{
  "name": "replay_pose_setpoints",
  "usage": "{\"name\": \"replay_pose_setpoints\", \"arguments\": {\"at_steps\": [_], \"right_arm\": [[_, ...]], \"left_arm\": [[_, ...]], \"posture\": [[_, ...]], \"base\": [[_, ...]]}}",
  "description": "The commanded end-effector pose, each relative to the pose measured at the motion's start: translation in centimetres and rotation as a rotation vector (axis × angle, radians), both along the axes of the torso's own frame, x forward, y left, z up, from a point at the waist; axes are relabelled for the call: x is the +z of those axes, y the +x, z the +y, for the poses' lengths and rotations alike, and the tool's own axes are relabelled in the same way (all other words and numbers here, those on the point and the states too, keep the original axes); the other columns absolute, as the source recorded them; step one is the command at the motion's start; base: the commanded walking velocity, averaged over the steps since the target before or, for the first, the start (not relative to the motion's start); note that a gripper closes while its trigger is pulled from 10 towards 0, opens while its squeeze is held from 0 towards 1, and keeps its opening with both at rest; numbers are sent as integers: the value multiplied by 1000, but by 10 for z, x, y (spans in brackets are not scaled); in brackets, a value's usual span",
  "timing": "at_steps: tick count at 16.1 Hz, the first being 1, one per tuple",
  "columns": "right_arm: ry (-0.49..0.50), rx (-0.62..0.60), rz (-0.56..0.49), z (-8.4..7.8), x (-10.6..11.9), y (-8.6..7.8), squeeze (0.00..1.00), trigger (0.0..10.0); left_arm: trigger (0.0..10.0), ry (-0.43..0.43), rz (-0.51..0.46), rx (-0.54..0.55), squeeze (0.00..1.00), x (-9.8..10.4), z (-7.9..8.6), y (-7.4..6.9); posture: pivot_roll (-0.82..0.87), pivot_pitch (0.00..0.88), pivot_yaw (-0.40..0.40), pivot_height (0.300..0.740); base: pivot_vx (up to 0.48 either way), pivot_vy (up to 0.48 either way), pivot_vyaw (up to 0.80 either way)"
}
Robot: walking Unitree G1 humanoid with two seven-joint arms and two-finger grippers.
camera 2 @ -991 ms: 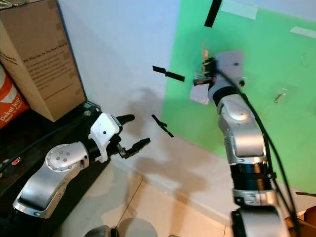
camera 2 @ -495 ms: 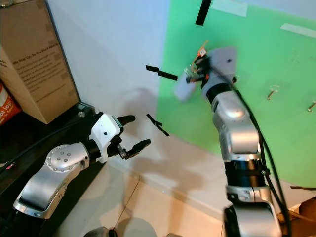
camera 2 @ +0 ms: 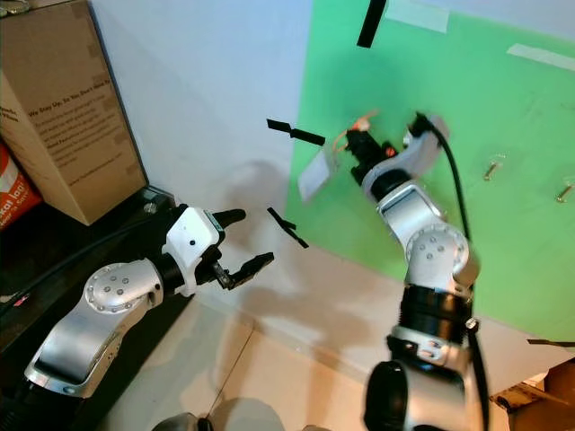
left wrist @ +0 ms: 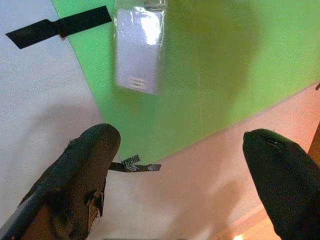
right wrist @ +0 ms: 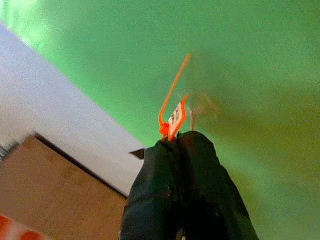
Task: Hang keys on a hook
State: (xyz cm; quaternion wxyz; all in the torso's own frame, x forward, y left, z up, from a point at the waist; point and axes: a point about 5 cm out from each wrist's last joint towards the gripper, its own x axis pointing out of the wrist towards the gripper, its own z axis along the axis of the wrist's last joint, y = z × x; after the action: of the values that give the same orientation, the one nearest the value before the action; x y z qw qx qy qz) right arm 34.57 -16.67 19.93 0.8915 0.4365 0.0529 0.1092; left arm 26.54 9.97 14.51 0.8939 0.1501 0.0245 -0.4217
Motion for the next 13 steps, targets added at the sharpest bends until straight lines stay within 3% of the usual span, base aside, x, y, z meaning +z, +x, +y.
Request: {"name": "replay_pose_setpoints", "arguments": {"at_steps": [1,3,4,5,6,7,8,10,11,13], "right_arm": [[91,-4,-2,-2,6,1,0,10000],[212,-6,-31,-6,16,1,0,10000],[171,0,-85,-7,24,0,0,10000],[71,-45,-263,-11,53,-6,0,10000],[47,-54,-298,-12,60,-7,0,10000],[-77,-60,-354,-12,68,-9,0,10000],[-135,-47,-384,-10,71,-10,0,10000],[-121,-60,-395,-10,73,-12,0,10000],[-83,-48,-498,-7,88,-21,0,10000],[-101,-33,-529,-5,93,-23,0,10000]], "left_arm": [[10000,4,-10,-5,0,2,-1,1],[10000,3,-12,-5,0,2,-2,1],[10000,3,-13,-4,0,2,-2,1],[10000,1,-21,2,0,4,-2,2],[10000,0,-22,4,0,4,-2,2],[10000,-2,-17,6,0,3,-1,2],[10000,-2,-17,5,0,3,-1,1],[10000,-2,-19,10,0,3,-1,2],[10000,1,-22,12,0,4,0,3],[10000,3,-23,10,0,4,0,4]], "posture": [[-42,0,-70,740],[-42,0,-71,740],[-39,0,-74,740],[-37,0,-76,740],[-39,0,-77,740],[-44,0,-73,740],[-43,0,-72,740],[-42,0,-70,740],[-42,0,-65,740],[-46,0,-60,740]], "base": [[0,0,0],[0,0,0],[0,0,0],[0,0,0],[0,0,0],[0,0,0],[0,0,0],[0,0,0],[0,0,0],[0,0,0]]}}
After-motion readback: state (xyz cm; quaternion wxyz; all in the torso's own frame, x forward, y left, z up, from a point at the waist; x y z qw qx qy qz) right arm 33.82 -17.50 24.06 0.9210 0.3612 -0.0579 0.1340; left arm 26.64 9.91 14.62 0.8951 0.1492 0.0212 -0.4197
